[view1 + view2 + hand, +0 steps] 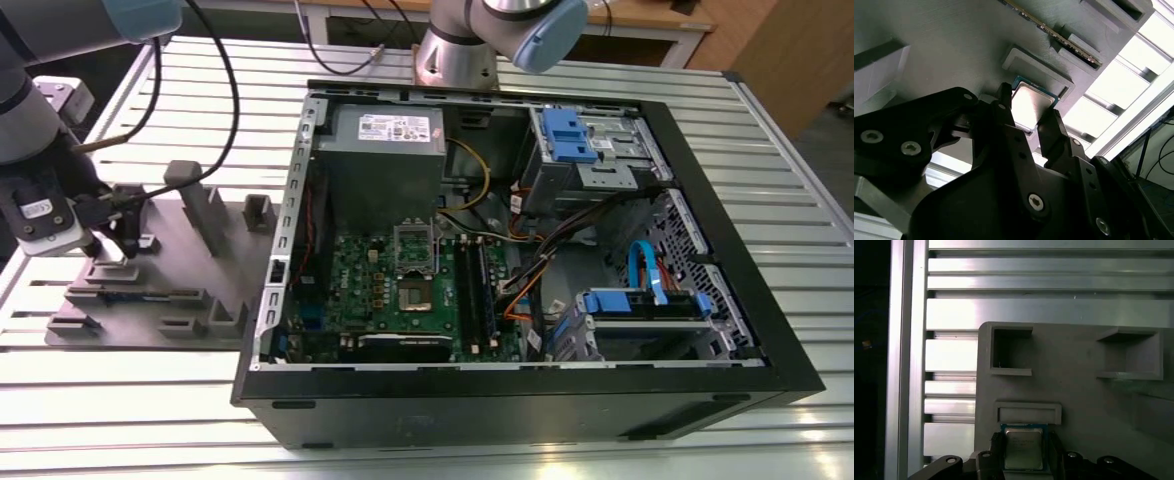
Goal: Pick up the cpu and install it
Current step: 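Pick up the cpu and move it towards the insertion slot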
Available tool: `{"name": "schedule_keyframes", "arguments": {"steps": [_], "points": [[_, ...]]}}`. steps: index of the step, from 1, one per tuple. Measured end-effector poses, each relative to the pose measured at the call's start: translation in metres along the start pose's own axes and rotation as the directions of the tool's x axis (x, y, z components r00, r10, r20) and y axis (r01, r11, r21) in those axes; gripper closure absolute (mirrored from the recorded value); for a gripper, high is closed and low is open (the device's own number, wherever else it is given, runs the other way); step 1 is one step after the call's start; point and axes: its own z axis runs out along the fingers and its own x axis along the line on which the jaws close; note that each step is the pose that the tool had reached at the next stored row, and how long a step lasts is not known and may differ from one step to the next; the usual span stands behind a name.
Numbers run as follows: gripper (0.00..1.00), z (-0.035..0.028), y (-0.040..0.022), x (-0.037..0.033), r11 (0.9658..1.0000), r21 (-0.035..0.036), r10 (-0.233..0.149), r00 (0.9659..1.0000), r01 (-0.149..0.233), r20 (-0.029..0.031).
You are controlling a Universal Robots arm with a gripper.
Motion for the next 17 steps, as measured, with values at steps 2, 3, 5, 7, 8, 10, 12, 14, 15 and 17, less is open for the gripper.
{"name": "schedule_keyframes", "arguments": {"steps": [2, 3, 5, 7, 8, 10, 12, 14, 15, 17], "points": [[0.55, -0.0016, 0.0001, 0.0000, 1.0000, 0.0000, 0.000, 1.0000, 0.000, 0.0000], [0.55, -0.0023, 0.0001, 0.0000, 1.0000, 0.0000, 0.000, 1.0000, 0.000, 0.0000], [0.55, -0.0031, 0.0002, 0.0000, 1.0000, -0.0001, 0.000, 1.0000, 0.000, 0.0001], [0.55, -0.0032, 0.0001, 0.0000, 1.0000, -0.0001, 0.000, 1.0000, 0.000, 0.0002], [0.55, -0.0034, 0.0001, 0.0001, 1.0000, 0.0000, 0.000, 1.0000, 0.000, 0.0000], [0.55, -0.0036, 0.0002, 0.0001, 1.0000, 0.0000, 0.000, 1.0000, 0.000, 0.0000], [0.55, -0.0041, 0.0002, 0.0001, 1.0000, 0.0000, 0.000, 1.0000, 0.000, -0.0001], [0.55, -0.0049, 0.0002, 0.0001, 1.0000, 0.0002, 0.000, 1.0000, 0.000, -0.0002], [0.55, -0.0053, 0.0002, 0.0001, 1.0000, 0.0001, 0.000, 1.0000, 0.000, -0.0001], [0.55, -0.0065, 0.0003, 0.0001, 1.0000, 0.0002, 0.000, 1.0000, 0.000, -0.0002]]}}
